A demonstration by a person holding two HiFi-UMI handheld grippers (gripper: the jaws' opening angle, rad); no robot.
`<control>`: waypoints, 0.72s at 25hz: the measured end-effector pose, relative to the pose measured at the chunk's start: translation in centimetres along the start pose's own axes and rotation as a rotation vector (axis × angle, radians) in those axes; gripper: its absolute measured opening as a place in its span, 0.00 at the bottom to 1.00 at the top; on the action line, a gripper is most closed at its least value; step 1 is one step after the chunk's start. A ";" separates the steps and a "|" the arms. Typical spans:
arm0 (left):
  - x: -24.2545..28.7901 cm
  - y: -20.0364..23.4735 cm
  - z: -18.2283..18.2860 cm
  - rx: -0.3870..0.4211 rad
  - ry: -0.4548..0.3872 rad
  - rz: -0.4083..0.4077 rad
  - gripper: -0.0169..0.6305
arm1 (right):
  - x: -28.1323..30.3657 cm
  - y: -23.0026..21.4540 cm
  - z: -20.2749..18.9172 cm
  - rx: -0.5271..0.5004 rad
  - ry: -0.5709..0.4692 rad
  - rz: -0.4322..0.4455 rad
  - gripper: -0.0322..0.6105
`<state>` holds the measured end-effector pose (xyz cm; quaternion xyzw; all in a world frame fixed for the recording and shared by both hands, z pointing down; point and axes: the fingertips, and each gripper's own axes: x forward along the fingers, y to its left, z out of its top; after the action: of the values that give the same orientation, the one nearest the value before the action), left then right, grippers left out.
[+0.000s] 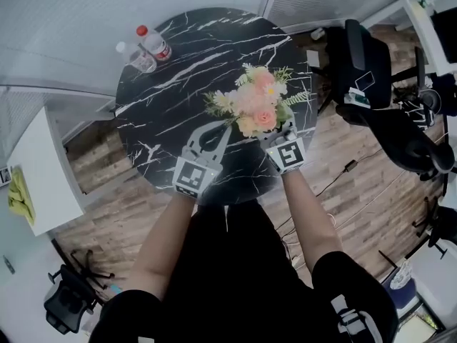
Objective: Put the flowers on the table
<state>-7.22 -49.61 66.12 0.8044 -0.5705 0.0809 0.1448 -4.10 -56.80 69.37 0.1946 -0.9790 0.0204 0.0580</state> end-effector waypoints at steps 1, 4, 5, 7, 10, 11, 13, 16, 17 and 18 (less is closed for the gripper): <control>0.0 -0.2 -0.1 0.000 0.001 -0.003 0.05 | -0.2 0.1 -0.1 0.001 0.009 0.000 0.58; -0.3 -0.5 -0.1 0.002 0.002 -0.011 0.05 | -0.5 0.3 0.0 0.008 0.025 0.008 0.58; -0.4 -0.7 -0.1 0.005 0.002 -0.014 0.05 | -0.6 0.4 -0.1 0.016 0.029 0.010 0.58; -0.7 -1.0 -0.2 0.010 0.004 -0.022 0.05 | -1.0 0.5 -0.3 0.031 0.043 0.008 0.58; -1.2 -1.4 0.0 0.015 0.003 -0.034 0.05 | -1.8 0.5 -0.2 0.040 0.062 -0.011 0.58; -1.5 -1.5 0.2 0.017 0.001 -0.038 0.05 | -2.1 0.5 0.0 0.045 0.067 -0.021 0.58; -2.2 -1.9 0.4 0.022 0.000 -0.048 0.05 | -3.0 0.7 0.5 0.057 0.079 -0.040 0.58; -3.7 -2.8 1.2 0.031 0.001 -0.070 0.05 | -5.2 1.5 1.6 0.068 0.099 -0.054 0.58; -4.2 -3.1 1.5 0.035 -0.002 -0.079 0.05 | -6.0 1.7 2.0 0.069 0.109 -0.060 0.58; -4.7 -3.4 1.9 0.040 -0.006 -0.090 0.05 | -6.8 2.1 2.5 0.071 0.119 -0.066 0.58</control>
<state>-5.69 -45.03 62.46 0.8321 -0.5326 0.0831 0.1304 1.04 -52.44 66.06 0.2272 -0.9655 0.0647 0.1097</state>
